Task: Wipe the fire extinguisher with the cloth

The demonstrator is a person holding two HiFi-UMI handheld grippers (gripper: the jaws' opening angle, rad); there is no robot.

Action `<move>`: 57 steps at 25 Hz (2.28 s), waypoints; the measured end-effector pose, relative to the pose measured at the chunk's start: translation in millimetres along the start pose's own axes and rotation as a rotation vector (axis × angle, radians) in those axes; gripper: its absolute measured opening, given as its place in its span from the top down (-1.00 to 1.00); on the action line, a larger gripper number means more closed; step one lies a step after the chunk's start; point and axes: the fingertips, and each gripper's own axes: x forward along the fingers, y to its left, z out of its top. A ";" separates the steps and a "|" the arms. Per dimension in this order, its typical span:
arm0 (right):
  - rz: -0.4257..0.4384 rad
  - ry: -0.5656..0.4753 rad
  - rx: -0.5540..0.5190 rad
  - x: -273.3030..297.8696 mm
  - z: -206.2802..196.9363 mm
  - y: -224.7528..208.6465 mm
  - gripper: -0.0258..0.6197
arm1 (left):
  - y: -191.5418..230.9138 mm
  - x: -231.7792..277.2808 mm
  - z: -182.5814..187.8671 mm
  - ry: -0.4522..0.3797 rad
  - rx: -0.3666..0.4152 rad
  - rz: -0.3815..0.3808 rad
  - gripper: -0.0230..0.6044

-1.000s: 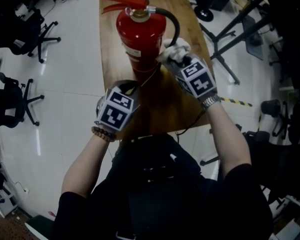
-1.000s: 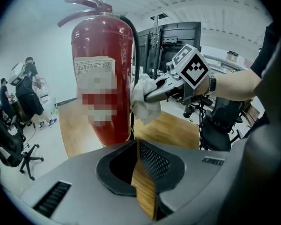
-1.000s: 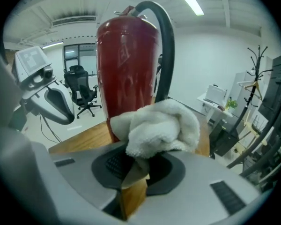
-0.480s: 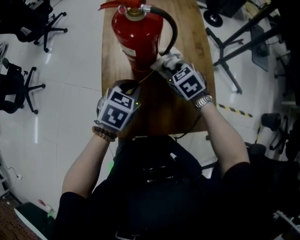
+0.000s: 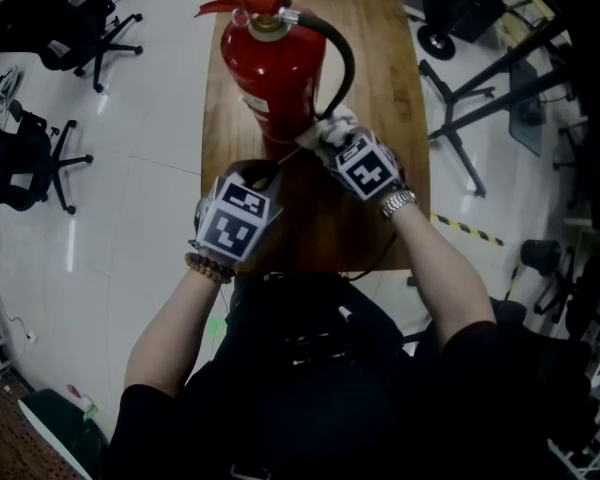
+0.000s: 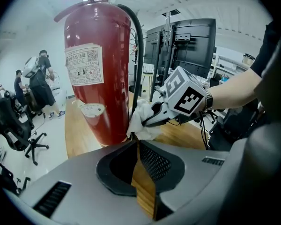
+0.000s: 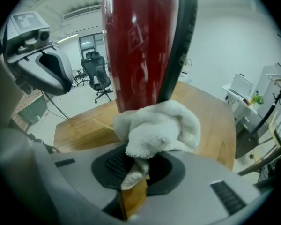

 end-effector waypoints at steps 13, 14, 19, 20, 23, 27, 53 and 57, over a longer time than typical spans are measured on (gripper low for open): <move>0.004 0.035 -0.011 19.8 -9.0 0.3 0.70 | 2.3 -5.6 -10.8 0.003 -0.051 0.043 0.89; -0.002 0.037 -0.007 21.2 -9.7 -0.5 0.69 | 2.4 -6.5 -12.0 0.003 -0.053 0.044 0.89; -0.033 0.066 0.016 27.7 -15.3 -3.0 0.69 | 5.1 -12.2 -20.8 0.009 -0.058 0.048 0.89; -0.038 0.071 0.022 27.5 -16.5 -3.6 0.69 | 6.4 -13.9 -21.7 0.007 -0.058 0.050 0.89; -0.053 0.077 0.041 19.9 -19.3 -2.7 0.69 | 10.6 -21.2 -24.0 -0.004 -0.060 0.056 0.89; -0.100 0.068 0.061 -1.7 -22.9 -3.4 0.69 | 13.5 -37.5 -27.7 -0.019 -0.061 0.067 0.89; -0.338 -0.311 0.047 -207.8 62.4 -35.9 0.69 | -10.9 -97.4 -7.6 -0.141 -0.019 0.116 0.89; -0.306 -0.400 -0.032 -229.9 91.8 -52.3 0.69 | -14.4 -89.7 11.5 -0.153 -0.038 0.148 0.89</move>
